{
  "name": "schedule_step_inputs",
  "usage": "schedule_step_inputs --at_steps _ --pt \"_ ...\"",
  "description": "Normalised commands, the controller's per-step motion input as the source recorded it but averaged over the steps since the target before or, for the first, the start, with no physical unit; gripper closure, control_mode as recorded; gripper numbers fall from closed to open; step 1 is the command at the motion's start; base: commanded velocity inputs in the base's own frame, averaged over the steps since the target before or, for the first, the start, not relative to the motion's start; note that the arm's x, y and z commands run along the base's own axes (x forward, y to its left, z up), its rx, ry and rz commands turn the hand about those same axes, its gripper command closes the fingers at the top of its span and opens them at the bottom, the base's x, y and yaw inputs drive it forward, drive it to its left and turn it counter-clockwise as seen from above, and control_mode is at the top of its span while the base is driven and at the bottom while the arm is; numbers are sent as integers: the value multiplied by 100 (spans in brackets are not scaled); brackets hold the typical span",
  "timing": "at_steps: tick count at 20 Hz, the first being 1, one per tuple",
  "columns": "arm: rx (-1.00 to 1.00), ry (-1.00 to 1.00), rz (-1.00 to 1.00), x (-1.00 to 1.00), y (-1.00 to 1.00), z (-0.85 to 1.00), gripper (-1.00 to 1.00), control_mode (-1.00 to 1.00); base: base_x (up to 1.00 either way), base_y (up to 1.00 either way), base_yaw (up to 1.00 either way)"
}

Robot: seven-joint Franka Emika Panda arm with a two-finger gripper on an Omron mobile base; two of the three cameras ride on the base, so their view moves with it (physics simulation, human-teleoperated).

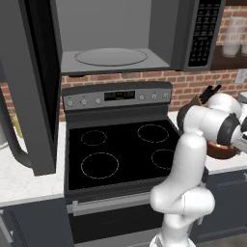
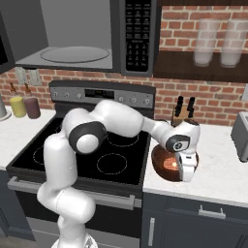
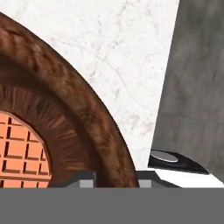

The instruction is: Open the microwave, place the bowl with waffle inside the microwave, then close the microwave door and turn it on.

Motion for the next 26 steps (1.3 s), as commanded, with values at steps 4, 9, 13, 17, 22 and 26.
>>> schedule_step_inputs --at_steps 4,9,13,17,22,26 --pt "0 -13 -1 -13 30 -1 100 -100 0 0 0" --pt "13 -66 -6 -65 28 57 100 -100 0 0 0" --pt "19 -81 -8 -57 33 73 100 -100 0 0 0" --pt "16 -75 -7 -55 48 86 100 -100 0 0 0" --pt "10 -25 0 -54 60 100 100 -100 0 0 0" --pt "0 23 0 -59 61 100 100 -100 0 0 0"
